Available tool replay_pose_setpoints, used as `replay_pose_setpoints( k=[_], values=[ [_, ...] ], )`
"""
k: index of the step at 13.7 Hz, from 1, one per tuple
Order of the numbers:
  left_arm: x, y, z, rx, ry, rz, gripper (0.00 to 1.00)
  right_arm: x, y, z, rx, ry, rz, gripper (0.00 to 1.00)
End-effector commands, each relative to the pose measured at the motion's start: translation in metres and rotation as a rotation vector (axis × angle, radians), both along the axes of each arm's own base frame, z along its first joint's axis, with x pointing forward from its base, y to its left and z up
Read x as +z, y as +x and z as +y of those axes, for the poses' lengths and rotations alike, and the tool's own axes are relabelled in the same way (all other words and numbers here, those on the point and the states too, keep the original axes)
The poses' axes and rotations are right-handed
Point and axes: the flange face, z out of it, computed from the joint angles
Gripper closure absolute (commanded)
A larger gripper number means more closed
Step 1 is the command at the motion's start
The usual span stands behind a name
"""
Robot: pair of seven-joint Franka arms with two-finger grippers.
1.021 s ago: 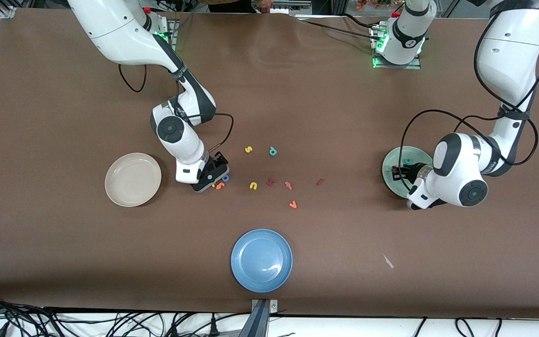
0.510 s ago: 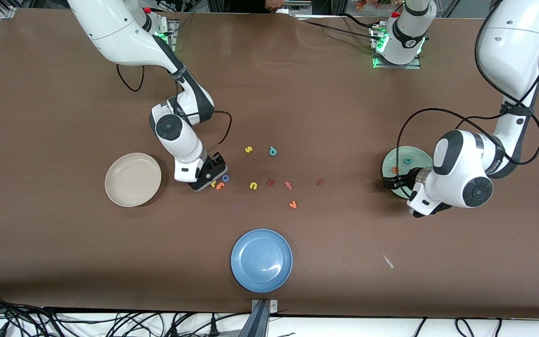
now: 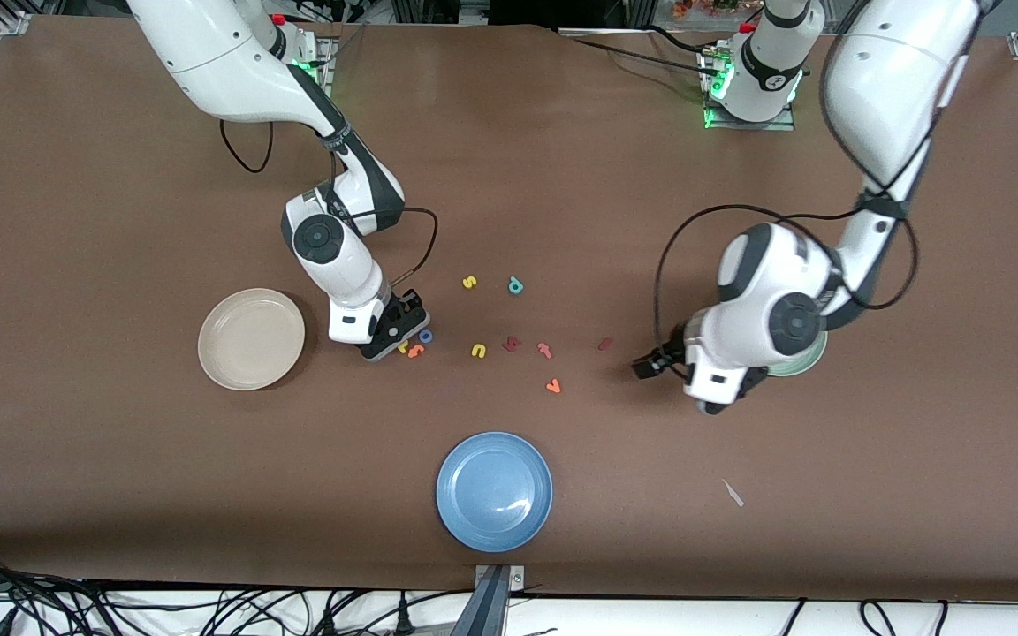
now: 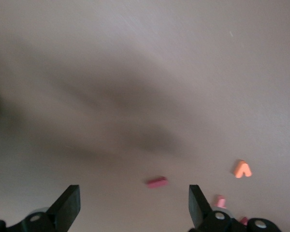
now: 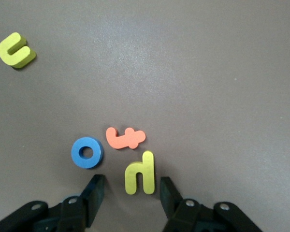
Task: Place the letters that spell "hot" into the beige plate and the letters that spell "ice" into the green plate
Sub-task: 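Place the yellow h on the beige plate while the left gripper grasps the pink bar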
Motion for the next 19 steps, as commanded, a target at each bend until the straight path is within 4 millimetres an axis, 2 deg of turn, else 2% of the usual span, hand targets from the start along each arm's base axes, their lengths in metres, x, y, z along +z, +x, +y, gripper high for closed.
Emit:
replay_pose_setpoints(
  k=[1, 3, 5, 7, 9, 10, 13, 17, 19],
  values=[
    [-0.027, -0.006, -0.029, 0.048, -0.004, -0.004, 0.07, -0.007, -0.005, -0.004, 0.016, -0.009, 0.000, 0.60],
    [-0.042, -0.005, -0.033, 0.091, -0.011, -0.026, 0.10, -0.005, -0.005, -0.004, 0.018, -0.010, 0.000, 0.73],
    [-0.053, -0.013, -0.044, 0.091, 0.014, -0.015, 0.13, -0.004, -0.004, -0.005, 0.039, -0.014, -0.003, 0.86],
    [-0.060, -0.017, -0.047, 0.096, 0.051, -0.018, 0.15, 0.001, 0.000, -0.010, 0.040, -0.017, -0.013, 0.88],
    [-0.063, -0.019, -0.051, 0.104, 0.065, -0.016, 0.15, 0.019, 0.008, -0.022, 0.048, -0.029, -0.024, 0.88],
    [-0.065, -0.026, -0.061, 0.093, 0.069, -0.011, 0.17, 0.033, 0.014, -0.036, 0.046, -0.049, 0.000, 0.88],
    [-0.079, -0.032, -0.066, 0.090, 0.079, 0.007, 0.22, 0.074, 0.034, -0.093, 0.090, -0.085, 0.027, 0.88],
    [-0.084, -0.032, -0.063, 0.069, 0.101, -0.003, 0.26, 0.102, 0.045, -0.160, 0.149, -0.129, 0.065, 0.88],
    [-0.086, -0.033, -0.062, 0.068, 0.105, 0.001, 0.28, 0.108, 0.039, -0.188, 0.156, -0.144, 0.082, 0.87]
  ],
)
